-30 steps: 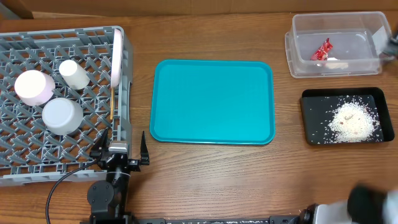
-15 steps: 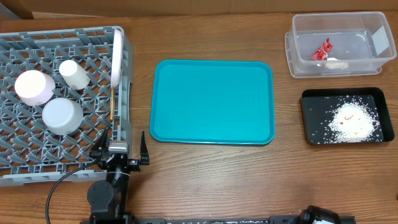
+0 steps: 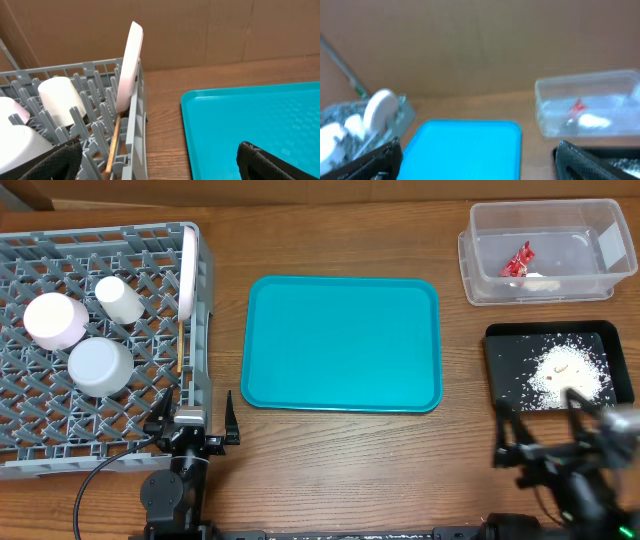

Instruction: Sort waste into correct bins and load items into the dishwasher

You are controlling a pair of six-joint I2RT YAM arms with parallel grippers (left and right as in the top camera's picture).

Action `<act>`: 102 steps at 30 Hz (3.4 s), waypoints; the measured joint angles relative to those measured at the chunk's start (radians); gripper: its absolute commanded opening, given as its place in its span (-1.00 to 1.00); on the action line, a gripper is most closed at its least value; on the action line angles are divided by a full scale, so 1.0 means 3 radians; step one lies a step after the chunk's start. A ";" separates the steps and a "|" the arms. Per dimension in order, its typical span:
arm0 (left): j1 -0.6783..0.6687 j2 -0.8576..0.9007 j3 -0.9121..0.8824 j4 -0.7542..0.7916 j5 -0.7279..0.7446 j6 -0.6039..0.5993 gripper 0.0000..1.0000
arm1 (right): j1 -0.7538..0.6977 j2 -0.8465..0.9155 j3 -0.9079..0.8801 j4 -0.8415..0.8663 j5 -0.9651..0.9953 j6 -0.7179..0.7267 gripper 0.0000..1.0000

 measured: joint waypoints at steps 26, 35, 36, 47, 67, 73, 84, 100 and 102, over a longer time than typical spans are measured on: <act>0.0000 0.0000 0.0000 -0.0003 -0.0001 0.0000 1.00 | 0.0262 -0.0978 -0.2959 0.2904 0.0079 -0.0008 1.00; 0.0000 0.0000 0.0000 -0.0003 -0.0001 0.0000 1.00 | 0.0214 -0.0980 -0.3021 0.2569 0.0397 -0.0258 1.00; 0.0000 0.0000 0.0000 -0.0003 -0.0001 0.0000 1.00 | 0.0191 -0.0980 -0.3021 0.2504 0.0422 -0.0295 1.00; 0.0000 0.0000 0.0000 -0.0003 -0.0001 0.0000 1.00 | 0.0155 -0.0980 -0.3021 0.2459 0.0884 -0.0417 1.00; 0.0000 0.0000 0.0000 -0.0003 -0.0001 0.0000 1.00 | 0.0155 -0.0980 -0.3021 0.2458 0.0946 -0.0300 0.99; 0.0000 0.0000 0.0000 -0.0003 -0.0001 0.0000 1.00 | 0.0155 -0.0980 -0.3021 0.2457 0.0946 -0.0298 0.99; 0.0000 0.0000 0.0000 -0.0003 -0.0001 0.0000 1.00 | 0.0154 -0.0980 -0.3021 0.2458 0.0945 -0.0299 1.00; 0.0000 0.0000 0.0000 -0.0003 -0.0001 0.0000 1.00 | 0.0155 -0.0980 -0.3021 0.2458 0.0946 -0.0300 1.00; 0.0000 0.0000 0.0000 -0.0003 -0.0001 -0.0001 1.00 | 0.0155 -0.0980 -0.3021 0.2458 0.0946 -0.0298 0.99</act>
